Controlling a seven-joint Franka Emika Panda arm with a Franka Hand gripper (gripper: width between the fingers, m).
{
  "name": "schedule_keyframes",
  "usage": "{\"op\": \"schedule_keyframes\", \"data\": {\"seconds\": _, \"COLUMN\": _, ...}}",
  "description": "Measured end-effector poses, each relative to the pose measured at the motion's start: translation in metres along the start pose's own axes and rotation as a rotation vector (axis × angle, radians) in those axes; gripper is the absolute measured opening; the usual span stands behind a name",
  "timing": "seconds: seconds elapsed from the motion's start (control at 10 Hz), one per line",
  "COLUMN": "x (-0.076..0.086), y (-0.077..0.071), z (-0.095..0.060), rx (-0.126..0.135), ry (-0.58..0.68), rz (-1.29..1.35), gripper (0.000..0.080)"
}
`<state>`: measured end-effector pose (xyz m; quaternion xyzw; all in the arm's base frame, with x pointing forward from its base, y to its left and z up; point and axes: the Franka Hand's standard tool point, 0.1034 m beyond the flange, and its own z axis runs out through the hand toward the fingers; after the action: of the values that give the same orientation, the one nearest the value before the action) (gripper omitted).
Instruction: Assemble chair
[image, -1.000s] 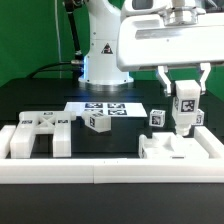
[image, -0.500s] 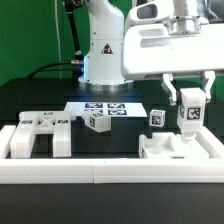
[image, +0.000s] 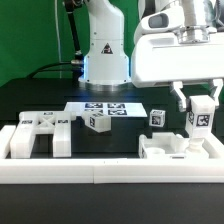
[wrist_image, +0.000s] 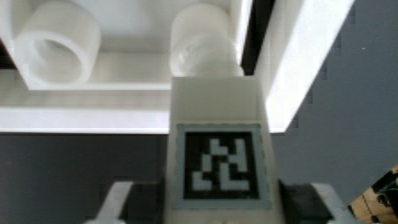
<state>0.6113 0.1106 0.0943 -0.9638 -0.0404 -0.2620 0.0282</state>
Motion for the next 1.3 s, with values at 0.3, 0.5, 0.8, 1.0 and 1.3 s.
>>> {"op": "schedule_keyframes", "data": {"seconds": 0.3, "x": 0.000, "y": 0.000, "z": 0.002, "rx": 0.000, "ry": -0.003, "rz": -0.005, "gripper": 0.0291}}
{"op": "schedule_keyframes", "data": {"seconds": 0.5, "x": 0.002, "y": 0.001, "z": 0.007, "rx": -0.001, "ry": 0.001, "rz": -0.011, "gripper": 0.0291}}
{"op": "schedule_keyframes", "data": {"seconds": 0.8, "x": -0.005, "y": 0.001, "z": 0.014, "rx": -0.003, "ry": -0.009, "rz": -0.019, "gripper": 0.0291}}
{"op": "schedule_keyframes", "data": {"seconds": 1.0, "x": -0.006, "y": -0.001, "z": 0.015, "rx": -0.002, "ry": 0.021, "rz": -0.024, "gripper": 0.0291}}
{"op": "schedule_keyframes", "data": {"seconds": 1.3, "x": -0.011, "y": -0.003, "z": 0.016, "rx": -0.004, "ry": 0.086, "rz": -0.031, "gripper": 0.0291}}
